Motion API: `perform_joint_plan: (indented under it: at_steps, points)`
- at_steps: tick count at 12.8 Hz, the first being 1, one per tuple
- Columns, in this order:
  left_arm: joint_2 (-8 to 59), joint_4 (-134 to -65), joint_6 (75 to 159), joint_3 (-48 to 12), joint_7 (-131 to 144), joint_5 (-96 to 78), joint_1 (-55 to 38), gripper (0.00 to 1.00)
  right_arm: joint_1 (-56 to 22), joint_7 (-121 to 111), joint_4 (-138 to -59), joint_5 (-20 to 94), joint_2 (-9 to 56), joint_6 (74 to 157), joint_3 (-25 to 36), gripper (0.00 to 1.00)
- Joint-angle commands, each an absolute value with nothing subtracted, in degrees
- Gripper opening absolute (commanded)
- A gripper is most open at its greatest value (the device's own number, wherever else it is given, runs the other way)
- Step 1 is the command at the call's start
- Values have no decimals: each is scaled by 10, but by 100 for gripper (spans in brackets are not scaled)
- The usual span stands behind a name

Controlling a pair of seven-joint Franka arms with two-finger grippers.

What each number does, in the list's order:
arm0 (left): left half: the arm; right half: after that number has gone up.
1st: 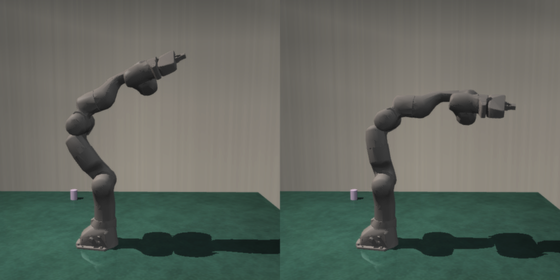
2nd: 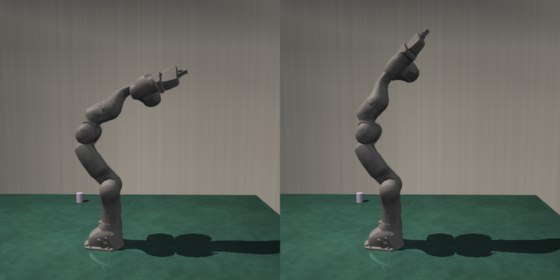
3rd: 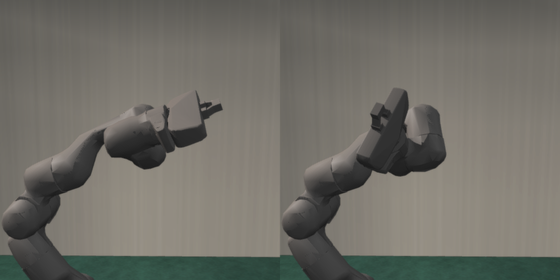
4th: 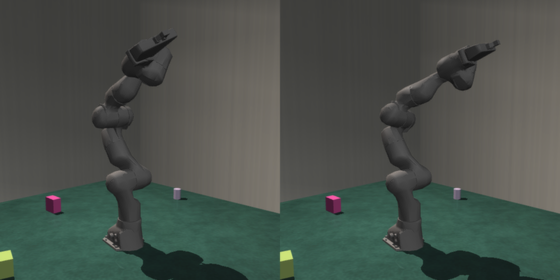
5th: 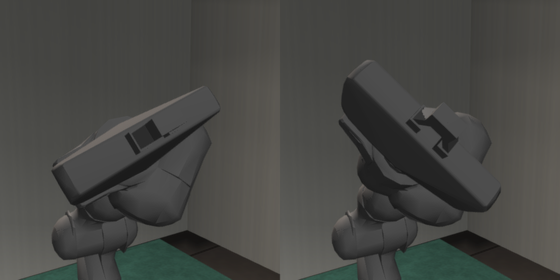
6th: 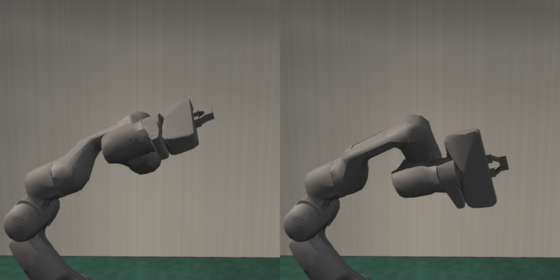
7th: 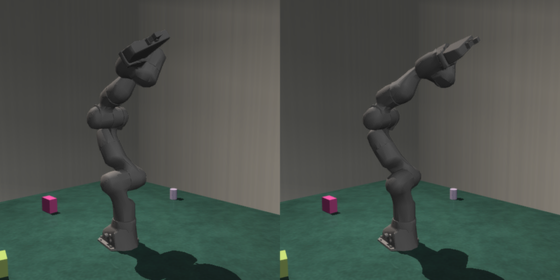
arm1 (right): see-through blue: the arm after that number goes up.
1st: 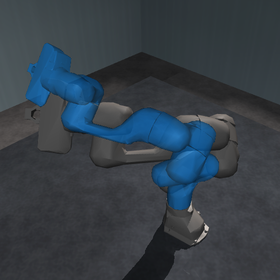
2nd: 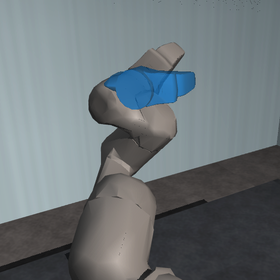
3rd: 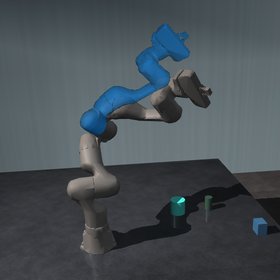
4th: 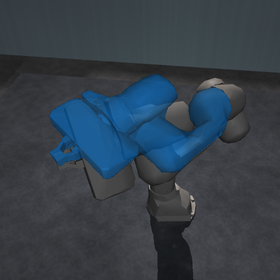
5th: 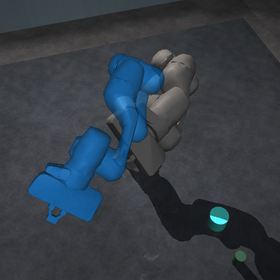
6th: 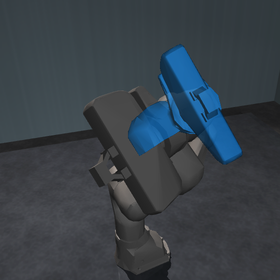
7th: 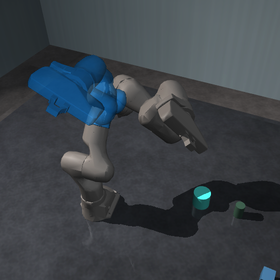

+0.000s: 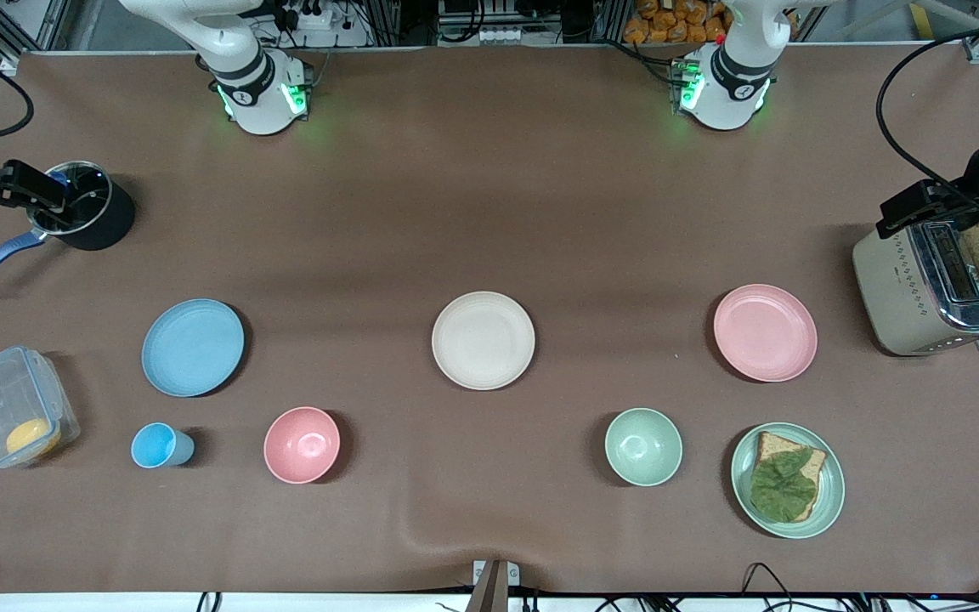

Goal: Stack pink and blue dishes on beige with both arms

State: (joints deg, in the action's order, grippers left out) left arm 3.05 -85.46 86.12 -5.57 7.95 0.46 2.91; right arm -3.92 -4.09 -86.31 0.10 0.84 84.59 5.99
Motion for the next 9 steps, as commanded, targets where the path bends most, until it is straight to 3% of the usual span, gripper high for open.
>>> perform_joint_plan:
  at_steps: [1,6,9]
  points:
    - [33,-841,846,-53,68,-5,31,100,-24,-49,-862,1,1,840,50,100]
    - [82,-859,866,-47,24,-4,36,100,-28,-49,-866,1,4,842,52,100]
    - [84,-987,993,-47,27,-4,80,100,-3,-49,-879,1,42,852,54,100]
